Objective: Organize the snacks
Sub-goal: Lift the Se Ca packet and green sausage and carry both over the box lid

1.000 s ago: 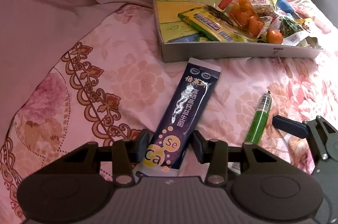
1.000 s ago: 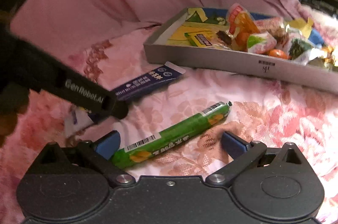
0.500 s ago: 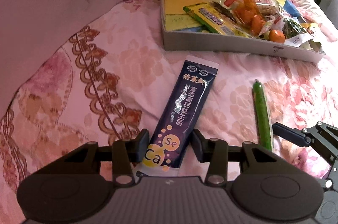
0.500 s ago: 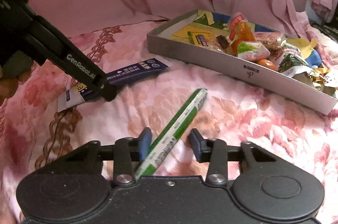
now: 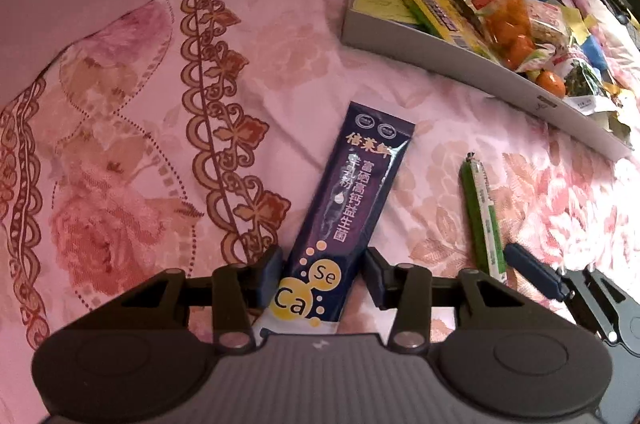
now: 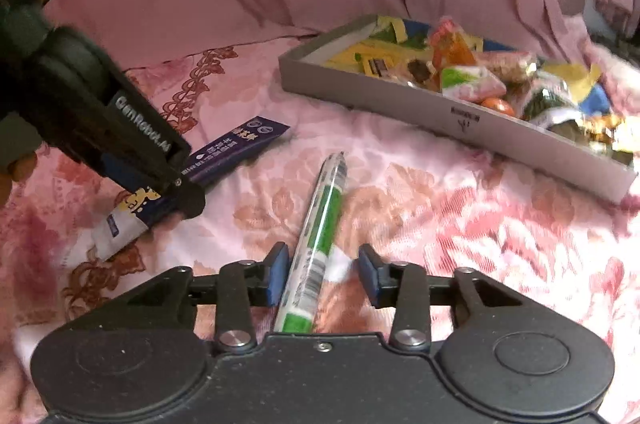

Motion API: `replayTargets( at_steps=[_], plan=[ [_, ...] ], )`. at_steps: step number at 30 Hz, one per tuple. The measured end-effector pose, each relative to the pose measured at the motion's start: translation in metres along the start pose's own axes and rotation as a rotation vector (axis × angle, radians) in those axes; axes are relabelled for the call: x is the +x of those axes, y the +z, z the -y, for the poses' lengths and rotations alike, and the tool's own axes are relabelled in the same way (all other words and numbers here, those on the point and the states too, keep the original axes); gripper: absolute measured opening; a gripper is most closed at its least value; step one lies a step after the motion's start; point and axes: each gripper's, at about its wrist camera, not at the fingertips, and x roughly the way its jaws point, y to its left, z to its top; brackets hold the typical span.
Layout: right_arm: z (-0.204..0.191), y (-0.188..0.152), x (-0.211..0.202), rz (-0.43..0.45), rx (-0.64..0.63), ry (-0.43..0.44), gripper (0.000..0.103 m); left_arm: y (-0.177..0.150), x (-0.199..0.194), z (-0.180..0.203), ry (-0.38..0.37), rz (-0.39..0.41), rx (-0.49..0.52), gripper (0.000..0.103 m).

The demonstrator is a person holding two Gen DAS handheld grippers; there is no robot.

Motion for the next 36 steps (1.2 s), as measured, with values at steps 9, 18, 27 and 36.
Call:
replayTargets(
  at_steps=[9, 18, 27, 36],
  plan=[
    [-0.009, -0.011, 0.002, 0.091, -0.151, -0.019, 0.038, -0.006, 0.002, 0.016, 0.043, 0.061, 0.103, 0.056],
    [0.016, -0.012, -0.018, -0.020, -0.195, 0.099, 0.019, -0.031, -0.008, 0.028, 0.066, 0.072, 0.017, 0.045],
    [0.030, -0.031, -0.029, 0.013, -0.294, 0.084, 0.024, -0.044, -0.005, 0.042, 0.048, 0.050, 0.018, 0.049],
    [0.014, -0.036, -0.023, 0.063, -0.437, 0.037, 0.018, -0.045, -0.009, 0.052, 0.070, 0.084, 0.025, 0.038]
  ],
)
